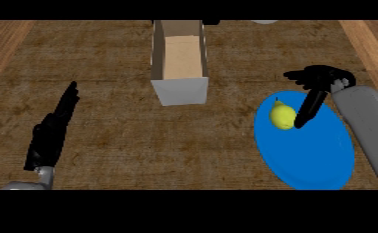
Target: Pick the pear from the plate and place it in the cardboard box
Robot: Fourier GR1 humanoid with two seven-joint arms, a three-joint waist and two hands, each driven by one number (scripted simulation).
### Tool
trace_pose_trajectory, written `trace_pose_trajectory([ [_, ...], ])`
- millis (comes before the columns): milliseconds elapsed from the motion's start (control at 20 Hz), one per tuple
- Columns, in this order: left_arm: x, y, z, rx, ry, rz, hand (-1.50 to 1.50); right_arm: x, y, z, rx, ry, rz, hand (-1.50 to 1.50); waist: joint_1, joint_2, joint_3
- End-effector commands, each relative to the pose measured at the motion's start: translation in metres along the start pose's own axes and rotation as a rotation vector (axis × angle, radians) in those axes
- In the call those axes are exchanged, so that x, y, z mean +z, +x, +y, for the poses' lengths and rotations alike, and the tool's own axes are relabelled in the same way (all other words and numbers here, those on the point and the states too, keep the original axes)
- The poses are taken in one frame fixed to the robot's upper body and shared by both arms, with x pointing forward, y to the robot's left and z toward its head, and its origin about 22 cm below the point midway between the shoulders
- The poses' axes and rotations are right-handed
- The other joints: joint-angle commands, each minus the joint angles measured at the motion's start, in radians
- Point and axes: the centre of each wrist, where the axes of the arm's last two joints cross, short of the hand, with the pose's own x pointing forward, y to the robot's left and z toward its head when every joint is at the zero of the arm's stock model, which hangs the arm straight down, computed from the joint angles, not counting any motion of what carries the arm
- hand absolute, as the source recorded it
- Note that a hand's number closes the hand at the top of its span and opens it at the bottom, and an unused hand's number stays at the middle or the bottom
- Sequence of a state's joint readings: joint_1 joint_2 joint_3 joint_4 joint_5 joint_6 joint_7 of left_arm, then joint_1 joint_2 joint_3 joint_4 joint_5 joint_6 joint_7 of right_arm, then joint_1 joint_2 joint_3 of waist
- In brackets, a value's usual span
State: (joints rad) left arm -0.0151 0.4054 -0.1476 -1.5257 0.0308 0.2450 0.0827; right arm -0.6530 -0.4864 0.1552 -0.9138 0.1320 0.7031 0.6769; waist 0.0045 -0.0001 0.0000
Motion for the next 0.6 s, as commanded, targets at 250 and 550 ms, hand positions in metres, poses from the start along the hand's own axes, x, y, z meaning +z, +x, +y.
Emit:
trace_pose_trajectory([
  [250,0.025,-0.007,-0.001,0.006,-0.004,-0.004,0.0,-0.017,0.009,0.026,-0.011,-0.025,0.002,-1.5,0.006,0.0,0.0],
  [550,0.0,-0.001,0.002,-0.002,0.004,0.001,0.0,-0.02,-0.005,0.029,-0.012,-0.006,0.004,-1.5,0.0,0.0,0.0],
])
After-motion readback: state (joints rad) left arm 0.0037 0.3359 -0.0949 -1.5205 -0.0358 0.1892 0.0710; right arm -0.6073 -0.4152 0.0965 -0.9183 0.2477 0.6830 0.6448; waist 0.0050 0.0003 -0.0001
